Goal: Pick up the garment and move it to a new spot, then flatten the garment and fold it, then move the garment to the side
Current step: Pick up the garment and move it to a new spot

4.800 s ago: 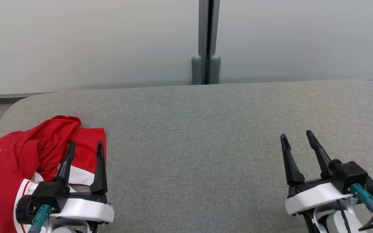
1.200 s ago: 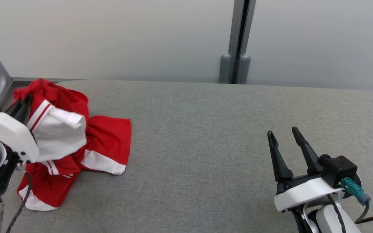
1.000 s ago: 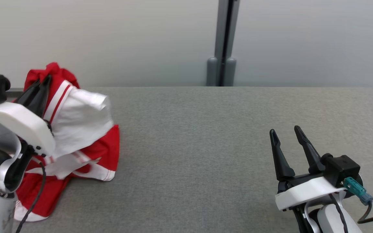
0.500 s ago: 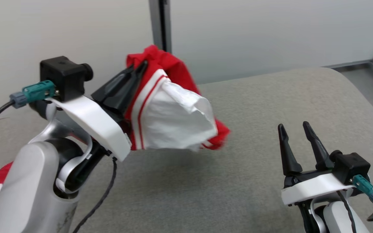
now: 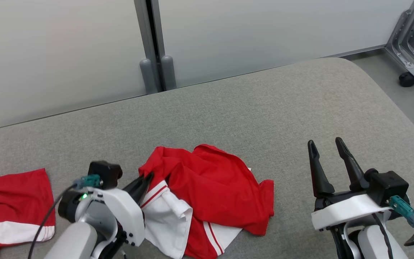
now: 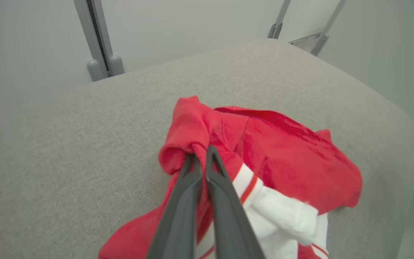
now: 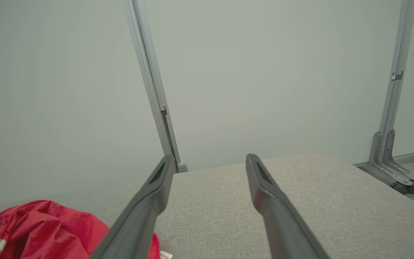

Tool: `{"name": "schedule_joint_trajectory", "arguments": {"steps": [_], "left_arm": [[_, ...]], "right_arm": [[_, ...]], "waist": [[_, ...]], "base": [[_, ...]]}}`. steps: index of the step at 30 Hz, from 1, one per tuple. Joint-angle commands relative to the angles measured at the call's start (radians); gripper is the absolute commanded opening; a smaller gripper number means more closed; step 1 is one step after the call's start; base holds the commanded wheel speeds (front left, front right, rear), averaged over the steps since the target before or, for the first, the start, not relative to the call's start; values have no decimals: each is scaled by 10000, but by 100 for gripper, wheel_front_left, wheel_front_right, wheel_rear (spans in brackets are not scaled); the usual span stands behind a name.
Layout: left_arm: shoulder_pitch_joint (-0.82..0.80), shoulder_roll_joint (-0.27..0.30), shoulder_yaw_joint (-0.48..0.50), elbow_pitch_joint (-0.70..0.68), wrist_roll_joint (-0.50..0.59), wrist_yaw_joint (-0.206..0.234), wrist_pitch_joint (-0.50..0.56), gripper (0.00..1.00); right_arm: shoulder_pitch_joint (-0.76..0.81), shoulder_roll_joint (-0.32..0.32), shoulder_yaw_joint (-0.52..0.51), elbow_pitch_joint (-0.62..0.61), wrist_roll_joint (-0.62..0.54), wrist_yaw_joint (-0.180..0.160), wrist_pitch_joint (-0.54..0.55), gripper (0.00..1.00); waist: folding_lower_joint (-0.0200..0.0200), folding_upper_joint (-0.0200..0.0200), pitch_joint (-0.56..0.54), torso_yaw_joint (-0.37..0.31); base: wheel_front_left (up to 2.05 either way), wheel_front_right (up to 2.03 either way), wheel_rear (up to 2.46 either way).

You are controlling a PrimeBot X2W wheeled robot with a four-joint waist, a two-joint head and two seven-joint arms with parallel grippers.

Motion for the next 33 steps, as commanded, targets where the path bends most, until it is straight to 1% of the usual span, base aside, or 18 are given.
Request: {"name": "schedule_joint_trajectory", "arguments": {"steps": [1, 3, 4, 5, 6, 7, 12, 16, 18, 20, 23, 26, 28, 30, 32, 33], "left_arm": [[48, -79, -213, 709, 4, -17, -558, 0], [-62, -174, -525, 1422, 104, -19, -1012, 0], [-62, -174, -525, 1422, 104, -19, -1012, 0], [-155, -261, -613, 1721, 92, -20, -1231, 4], [-248, -340, -699, 2006, 58, -20, -1397, 46], [-340, -430, -783, 2239, 19, -21, -1542, 100], [-713, -727, -895, 2852, -452, -22, -2113, 100], [-880, -580, -972, 2695, -666, -21, -2451, 100], [-898, -410, -909, 2470, -631, -14, -2609, 100], [-853, -214, -795, 2127, -516, 137, -2765, 100], [-599, 108, -453, 1414, -473, 612, -3097, 100], [-184, 524, 38, 501, -358, 1291, -3533, 100], [247, 643, 410, -134, -427, 1740, -3882, 100], [797, 727, 802, -668, -547, 2087, -4221, 100], [1348, 917, 1047, -972, -334, 2453, -4473, 100], [1603, 864, 1189, -1149, -333, 2600, -4573, 100]], "right_arm": [[-78, -80, 8, 34, -76, 19, -47, 100], [-53, -124, 0, 67, -105, 19, -49, 100], [-53, -124, 0, 67, -105, 19, -49, 100], [-33, -130, -5, 65, -122, 19, -47, 100], [-13, -142, -9, 68, -122, 19, -47, 100], [-6, -152, -19, 76, -119, 19, -49, 100], [20, -169, 3, 121, -147, 19, -47, 100], [147, -184, -42, 156, -84, 19, -47, 100], [205, -230, -84, 166, -101, 19, -47, 100], [202, -287, -110, 158, -128, 19, -47, 100], [202, -362, -147, 173, -145, 19, -47, 100], [259, -412, -211, 162, -141, 19, -47, 100], [328, -432, -228, 143, -156, 19, -47, 100], [459, -466, -223, 101, -185, 19, -47, 100], [607, -495, -212, 16, -191, 19, -47, 100], [689, -492, -218, -43, -200, 19, -47, 100]], "waist": [[0, 0, 12, 41], [0, 0, 10, 113], [0, 0, 10, 113], [0, 0, 7, 158], [0, 0, 4, 211], [0, 0, -4, 264], [0, 0, -98, 528], [0, 0, -239, 765], [0, 0, -321, 910], [0, 0, -394, 1046], [0, 0, -491, 1214], [0, 0, -549, 1350], [0, 0, -577, 1430], [0, 0, -610, 1492], [0, 0, -613, 1520], [0, 0, -608, 1537]], "base": [[0, 0, 0], [0, 0, 0], [0, 0, 0], [0, 0, 0], [0, 0, 0], [0, 0, 0], [0, 0, 0], [0, 0, 0], [0, 0, 0], [0, 0, 0], [0, 0, 0], [0, 0, 0], [0, 0, 0], [0, 0, 0], [0, 0, 0], [0, 0, 0]]}}
